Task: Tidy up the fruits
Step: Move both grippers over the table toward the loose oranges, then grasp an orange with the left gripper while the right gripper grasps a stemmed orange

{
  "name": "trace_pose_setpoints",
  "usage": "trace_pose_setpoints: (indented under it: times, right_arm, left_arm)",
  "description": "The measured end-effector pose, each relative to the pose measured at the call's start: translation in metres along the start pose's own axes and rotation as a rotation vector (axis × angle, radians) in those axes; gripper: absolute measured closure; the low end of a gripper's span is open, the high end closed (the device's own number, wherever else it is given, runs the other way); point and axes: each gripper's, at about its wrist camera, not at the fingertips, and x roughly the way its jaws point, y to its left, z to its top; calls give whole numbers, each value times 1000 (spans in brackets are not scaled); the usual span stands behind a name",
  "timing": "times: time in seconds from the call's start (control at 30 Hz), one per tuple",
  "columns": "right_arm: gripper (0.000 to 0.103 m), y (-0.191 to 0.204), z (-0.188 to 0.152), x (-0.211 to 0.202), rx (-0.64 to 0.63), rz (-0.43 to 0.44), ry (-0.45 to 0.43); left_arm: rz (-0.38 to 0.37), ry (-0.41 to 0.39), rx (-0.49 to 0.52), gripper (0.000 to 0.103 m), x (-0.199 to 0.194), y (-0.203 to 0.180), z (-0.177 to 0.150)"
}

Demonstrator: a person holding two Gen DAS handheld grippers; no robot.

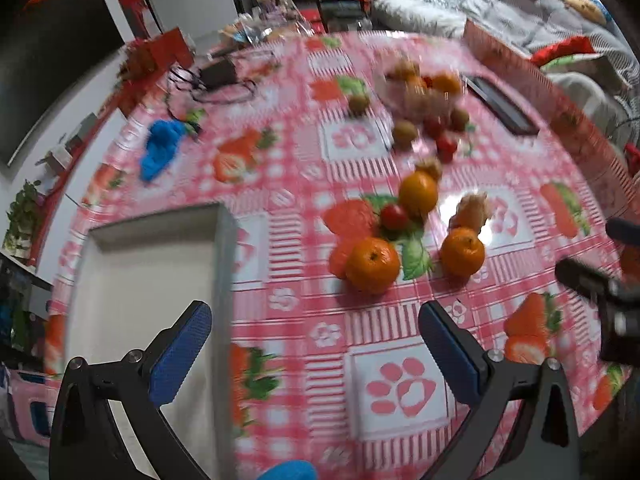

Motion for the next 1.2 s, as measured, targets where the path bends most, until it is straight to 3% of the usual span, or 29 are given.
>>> trace_pose_setpoints:
  times: [0.3, 0.47, 0.57, 0.73, 1.0, 1.1, 1.17, 1.2]
  right_arm:
    - [1, 5, -20, 43, -48, 38, 55]
    - [1, 17, -22, 55, -96, 53, 46]
    - [1, 26, -21, 58, -123, 62, 31]
    - [1, 38, -18, 69, -145, 73, 26]
    - [1, 61, -2, 76, -180, 82, -35]
    - [29, 67, 5, 74, -180, 74, -71]
    - [55, 69, 8, 74, -180, 82, -78]
    - [62, 69, 9, 73, -173, 100, -77]
  left_arm:
    - [15, 39, -45, 0, 57, -11, 11]
    - [-76, 29, -150, 0, 68, 3, 15]
    - [-68, -7, -142, 0, 66, 3, 12]
    - [-91, 63, -108, 0, 69, 7, 22]
    - [-95, 27, -96, 18, 66, 15, 24]
    - [-91, 14, -101, 33, 63, 18, 25]
    - [-94, 8, -100, 52, 61, 18, 24]
    - [-96, 3, -95, 58, 59, 16, 24]
